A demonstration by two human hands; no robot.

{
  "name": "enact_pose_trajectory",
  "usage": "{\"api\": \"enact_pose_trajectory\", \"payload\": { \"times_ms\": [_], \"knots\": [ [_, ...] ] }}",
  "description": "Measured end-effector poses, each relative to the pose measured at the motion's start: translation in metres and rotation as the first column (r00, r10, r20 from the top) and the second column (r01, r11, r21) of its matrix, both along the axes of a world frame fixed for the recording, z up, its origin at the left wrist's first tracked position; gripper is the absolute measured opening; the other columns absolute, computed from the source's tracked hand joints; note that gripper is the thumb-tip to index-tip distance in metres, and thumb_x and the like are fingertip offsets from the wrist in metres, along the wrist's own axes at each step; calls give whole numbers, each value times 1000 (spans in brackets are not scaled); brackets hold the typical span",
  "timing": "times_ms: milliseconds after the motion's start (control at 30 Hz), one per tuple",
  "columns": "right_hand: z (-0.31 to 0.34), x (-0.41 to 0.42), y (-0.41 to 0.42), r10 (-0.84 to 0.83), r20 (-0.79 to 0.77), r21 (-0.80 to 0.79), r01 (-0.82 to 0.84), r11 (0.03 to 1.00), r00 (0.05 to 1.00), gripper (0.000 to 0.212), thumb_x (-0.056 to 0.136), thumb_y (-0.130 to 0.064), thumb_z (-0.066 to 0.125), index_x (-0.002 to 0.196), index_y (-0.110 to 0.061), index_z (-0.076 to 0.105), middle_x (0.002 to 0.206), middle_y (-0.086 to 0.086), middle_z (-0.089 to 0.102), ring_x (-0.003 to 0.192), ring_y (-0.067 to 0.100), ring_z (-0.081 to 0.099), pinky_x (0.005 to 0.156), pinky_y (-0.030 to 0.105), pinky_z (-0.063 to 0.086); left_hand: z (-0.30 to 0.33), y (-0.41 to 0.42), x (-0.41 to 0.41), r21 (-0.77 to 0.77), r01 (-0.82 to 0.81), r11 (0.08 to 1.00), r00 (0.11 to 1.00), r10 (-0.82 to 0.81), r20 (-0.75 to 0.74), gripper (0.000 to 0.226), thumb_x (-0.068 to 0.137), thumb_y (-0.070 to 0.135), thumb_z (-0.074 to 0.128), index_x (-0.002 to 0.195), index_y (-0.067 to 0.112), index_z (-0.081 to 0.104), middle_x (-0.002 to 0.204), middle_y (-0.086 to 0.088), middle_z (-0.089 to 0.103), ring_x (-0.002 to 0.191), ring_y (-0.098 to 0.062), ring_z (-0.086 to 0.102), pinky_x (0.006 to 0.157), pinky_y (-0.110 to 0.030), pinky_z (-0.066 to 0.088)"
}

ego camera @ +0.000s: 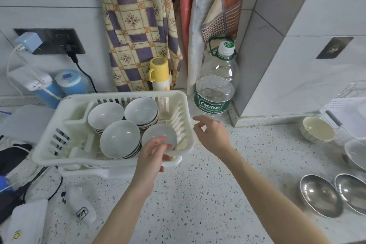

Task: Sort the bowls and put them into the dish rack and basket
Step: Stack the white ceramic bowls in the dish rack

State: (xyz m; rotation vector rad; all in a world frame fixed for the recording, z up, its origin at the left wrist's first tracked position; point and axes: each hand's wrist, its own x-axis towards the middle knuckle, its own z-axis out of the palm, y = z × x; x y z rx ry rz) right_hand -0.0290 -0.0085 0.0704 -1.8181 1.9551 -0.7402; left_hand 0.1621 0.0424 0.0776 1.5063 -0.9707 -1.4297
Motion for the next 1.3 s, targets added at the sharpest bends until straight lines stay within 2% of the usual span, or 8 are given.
{"api": "enact_pose_trajectory", "payload": {
  "times_ms": [100, 333, 533, 767, 933, 1067, 1200, 1300],
  "knots": [
    [-2, -40, 20, -93, 86, 52, 89, 995, 992, 31, 95, -25, 52, 122, -31, 63, 100, -13, 71, 65, 11, 57, 58, 22, 41, 0, 4, -35, -21, 74, 997, 997, -74, 0, 19, 97, 17, 52, 105, 29, 63, 90, 11, 75, 60, -2, 64, 47, -18, 42],
    [-6, -155, 50, -246, 210, 109, 227, 968, 946, 30, 93, -25, 49, 118, -34, 64, 92, -15, 71, 49, 0, 50, 50, 19, 38, -5, 21, -139, 30, 201, 979, 979, -202, 17, 19, 98, 18, 51, 109, 31, 60, 88, 11, 76, 61, -3, 65, 51, -22, 42],
    [-9, -261, 73, -322, 270, 132, 296, 946, 908, 27, 93, -22, 49, 111, -31, 67, 78, -18, 71, 59, 1, 56, 57, 22, 42, -11, 37, -245, 84, 283, 955, 958, -286, 23, 18, 97, 18, 50, 105, 29, 63, 84, 11, 76, 60, -4, 65, 49, -21, 41],
    [-22, -377, 131, -472, 395, 143, 455, 879, 788, 20, 92, -19, 53, 97, -32, 67, 70, -17, 72, 46, -3, 51, 47, 16, 39, -28, 51, -365, 118, 381, 917, 923, -384, 3, 16, 96, 23, 53, 102, 26, 67, 83, 13, 76, 56, -3, 60, 46, -16, 38],
    [-35, -438, 182, -650, 408, 195, 635, 748, 641, 18, 92, -21, 56, 85, -29, 71, 63, -12, 71, 62, -5, 63, 55, 14, 44, -40, 43, -445, 135, 486, 863, 867, -496, 44, 13, 94, 30, 57, 98, 23, 68, 80, 8, 76, 46, 0, 51, 42, -12, 37],
    [-47, -471, 217, -819, 254, 251, 783, 569, 514, 14, 94, -29, 49, 93, -30, 63, 77, -6, 70, 79, 13, 62, 67, 32, 41, -50, 28, -500, 156, 572, 805, 791, -592, 153, 11, 93, 27, 56, 85, 22, 62, 83, 7, 71, 52, -3, 48, 43, -16, 33],
    [-61, -485, 248, -899, 129, 298, 848, 438, 419, 17, 94, -35, 46, 90, -25, 59, 79, -9, 65, 71, 14, 58, 60, 30, 37, -67, 17, -549, 180, 597, 782, 731, -622, 278, 27, 86, 18, 53, 62, 19, 41, 60, 0, 42, 54, -17, 35, 50, -28, 23],
    [-69, -494, 261, -938, 94, 351, 871, 344, 332, 16, 91, -38, 48, 90, -25, 56, 84, -8, 63, 80, 24, 60, 72, 35, 44, -84, 11, -573, 218, 572, 791, 733, -612, 295, 25, 87, 18, 52, 68, 16, 37, 65, -3, 36, 57, -18, 35, 53, -29, 25]
  ]
}}
